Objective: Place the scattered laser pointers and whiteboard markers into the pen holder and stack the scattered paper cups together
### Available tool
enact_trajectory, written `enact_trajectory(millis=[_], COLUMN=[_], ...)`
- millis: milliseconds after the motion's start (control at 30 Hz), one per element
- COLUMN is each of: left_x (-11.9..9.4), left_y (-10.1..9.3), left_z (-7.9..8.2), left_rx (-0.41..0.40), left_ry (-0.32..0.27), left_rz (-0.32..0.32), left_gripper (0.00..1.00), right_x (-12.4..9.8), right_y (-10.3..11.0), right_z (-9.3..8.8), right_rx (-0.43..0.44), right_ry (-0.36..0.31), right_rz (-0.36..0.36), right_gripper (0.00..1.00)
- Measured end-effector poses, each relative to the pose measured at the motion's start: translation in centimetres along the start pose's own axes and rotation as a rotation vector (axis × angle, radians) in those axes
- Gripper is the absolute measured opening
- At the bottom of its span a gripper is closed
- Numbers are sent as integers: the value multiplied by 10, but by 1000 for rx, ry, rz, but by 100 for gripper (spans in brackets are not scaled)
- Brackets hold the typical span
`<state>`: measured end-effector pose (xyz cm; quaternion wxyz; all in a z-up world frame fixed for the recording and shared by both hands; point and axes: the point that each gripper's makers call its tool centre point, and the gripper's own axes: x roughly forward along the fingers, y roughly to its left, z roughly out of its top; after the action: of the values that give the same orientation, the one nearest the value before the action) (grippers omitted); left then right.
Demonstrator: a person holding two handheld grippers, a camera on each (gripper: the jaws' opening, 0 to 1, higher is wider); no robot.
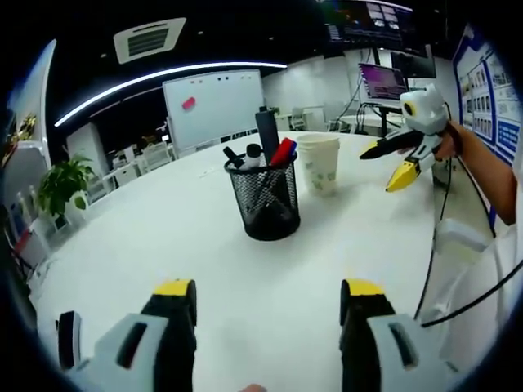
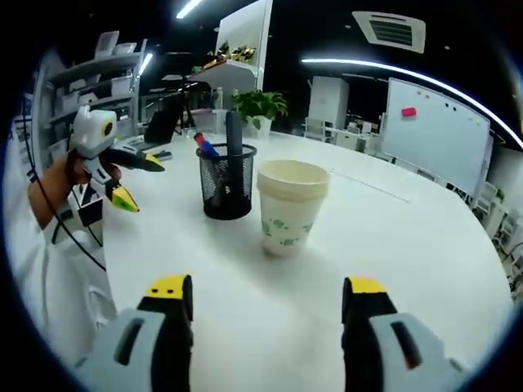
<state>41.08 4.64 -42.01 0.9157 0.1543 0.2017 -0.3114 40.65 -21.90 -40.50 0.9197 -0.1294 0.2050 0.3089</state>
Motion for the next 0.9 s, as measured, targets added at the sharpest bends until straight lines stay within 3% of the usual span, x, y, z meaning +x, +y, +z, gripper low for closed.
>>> enact_trajectory(millis=[300, 900], left_x=[-3, -15], left_y=[-10, -29], left_z=[7, 6], left_rx=[-17, -3], left_ry=[-19, 39], left_rz=[-1, -11], left_gripper=[73, 73], right_x=[-2, -23], right_y=[0, -14], right_z=[-6, -3], right_rx=[2, -44], right_ry=[26, 28], right_rz=[7, -11], right_gripper=[74, 74])
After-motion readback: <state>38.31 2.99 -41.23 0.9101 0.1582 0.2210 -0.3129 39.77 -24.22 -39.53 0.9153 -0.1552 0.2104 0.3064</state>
